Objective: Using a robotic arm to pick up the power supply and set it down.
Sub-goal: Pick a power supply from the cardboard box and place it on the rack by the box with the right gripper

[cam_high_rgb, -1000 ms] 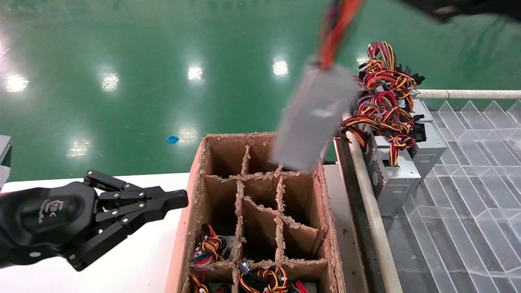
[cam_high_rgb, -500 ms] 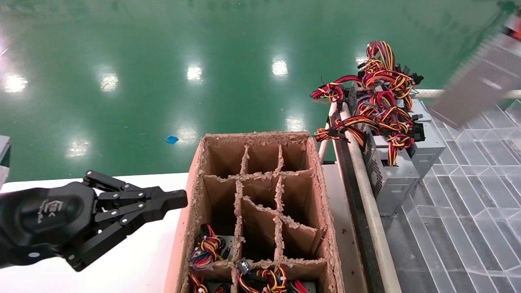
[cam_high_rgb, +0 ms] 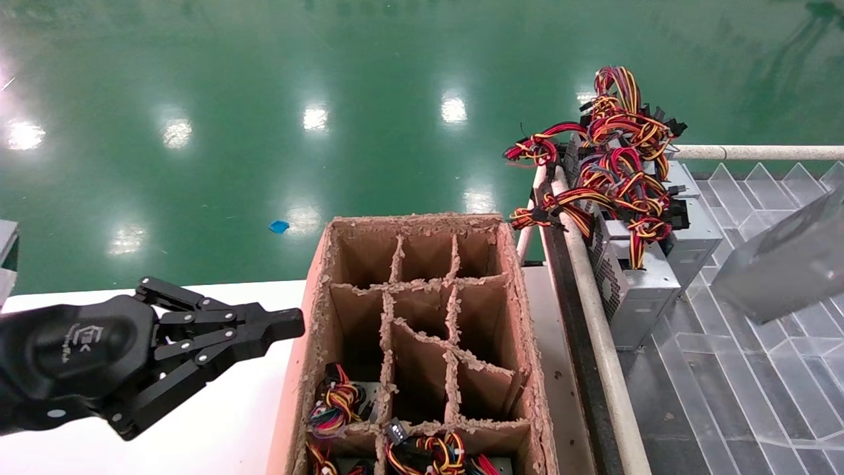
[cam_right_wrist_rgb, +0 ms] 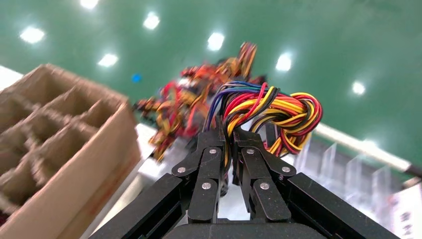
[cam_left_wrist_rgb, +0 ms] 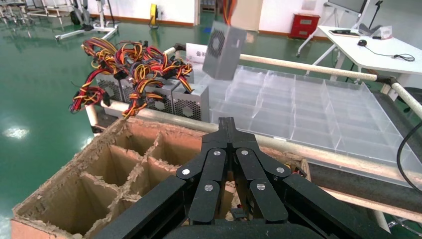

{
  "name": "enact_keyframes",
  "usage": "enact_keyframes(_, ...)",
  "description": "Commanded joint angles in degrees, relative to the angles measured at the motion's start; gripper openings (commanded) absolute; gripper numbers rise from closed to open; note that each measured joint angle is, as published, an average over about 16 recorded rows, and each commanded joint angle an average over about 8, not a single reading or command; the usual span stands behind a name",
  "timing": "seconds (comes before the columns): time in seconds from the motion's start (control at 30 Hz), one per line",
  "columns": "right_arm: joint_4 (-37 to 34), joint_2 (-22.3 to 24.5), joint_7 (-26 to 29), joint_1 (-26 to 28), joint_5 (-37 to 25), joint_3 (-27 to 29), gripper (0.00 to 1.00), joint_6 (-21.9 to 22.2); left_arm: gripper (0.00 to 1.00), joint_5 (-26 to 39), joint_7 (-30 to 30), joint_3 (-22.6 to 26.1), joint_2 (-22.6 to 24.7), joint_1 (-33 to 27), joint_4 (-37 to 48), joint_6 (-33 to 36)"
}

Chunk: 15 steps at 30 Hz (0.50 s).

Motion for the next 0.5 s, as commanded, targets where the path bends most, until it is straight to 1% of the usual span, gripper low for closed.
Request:
enact_keyframes(0.03, 0.18, 1.53, 0.08, -1.42, 1.52, -0.87, 0.00, -0.70, 0.00, 0.00, 0.00, 0.00, 0.00, 0.00, 0.00, 0.00)
enact_keyframes(0.33, 0.59, 7.02, -2.89, -2.38, 9.49, -4.44, 0.00, -5.36, 0.00, 0.00, 0.00, 0.00, 0.00, 0.00, 0.00, 0.00)
enact_keyframes(0.5, 0.58, 7.18, -4.27, -2.81, 13.34, -7.46, 0.00, -6.34, 0.00, 0.00, 0.00, 0.00, 0.00, 0.00, 0.00, 0.00)
